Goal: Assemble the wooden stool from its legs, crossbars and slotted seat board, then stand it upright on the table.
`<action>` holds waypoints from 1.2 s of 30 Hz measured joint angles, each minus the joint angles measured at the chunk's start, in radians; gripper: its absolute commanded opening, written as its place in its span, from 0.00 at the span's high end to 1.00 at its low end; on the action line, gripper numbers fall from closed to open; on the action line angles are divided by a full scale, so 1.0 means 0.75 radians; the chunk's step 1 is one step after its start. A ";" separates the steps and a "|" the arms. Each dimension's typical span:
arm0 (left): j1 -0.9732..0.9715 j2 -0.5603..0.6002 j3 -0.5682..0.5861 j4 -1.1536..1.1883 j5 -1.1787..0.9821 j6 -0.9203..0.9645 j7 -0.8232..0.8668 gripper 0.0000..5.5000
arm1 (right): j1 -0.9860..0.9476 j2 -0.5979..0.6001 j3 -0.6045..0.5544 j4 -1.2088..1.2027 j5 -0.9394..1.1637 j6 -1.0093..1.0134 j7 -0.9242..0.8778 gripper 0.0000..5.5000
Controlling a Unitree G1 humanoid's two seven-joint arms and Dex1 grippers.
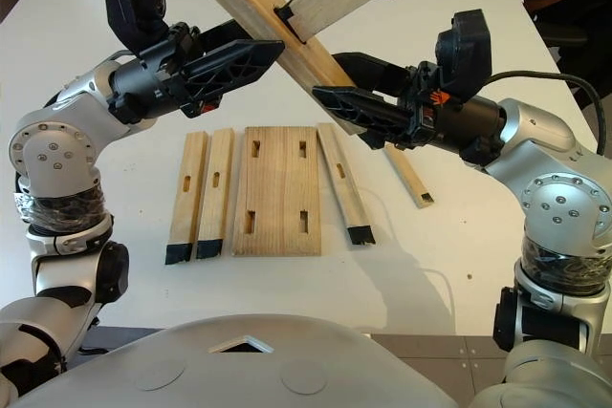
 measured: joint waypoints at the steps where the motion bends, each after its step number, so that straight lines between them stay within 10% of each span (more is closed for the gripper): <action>1: 0.000 0.001 0.000 -0.003 -0.008 0.002 -0.002 0.49 | 0.000 -0.009 0.007 0.006 -0.012 0.000 0.011 0.63; 19: 0.008 0.056 0.003 -0.045 -0.032 0.022 -0.069 0.62 | -0.019 -0.014 0.072 0.058 -0.036 0.001 0.154 0.63; 25: 0.008 0.057 -0.008 -0.052 -0.030 0.018 -0.096 0.62 | -0.012 -0.014 0.071 0.070 -0.021 0.018 0.168 0.43; 36: 0.019 0.116 0.038 -0.004 0.048 -0.044 -0.124 0.62 | 0.099 -0.067 -0.071 0.226 -0.099 0.008 0.181 0.42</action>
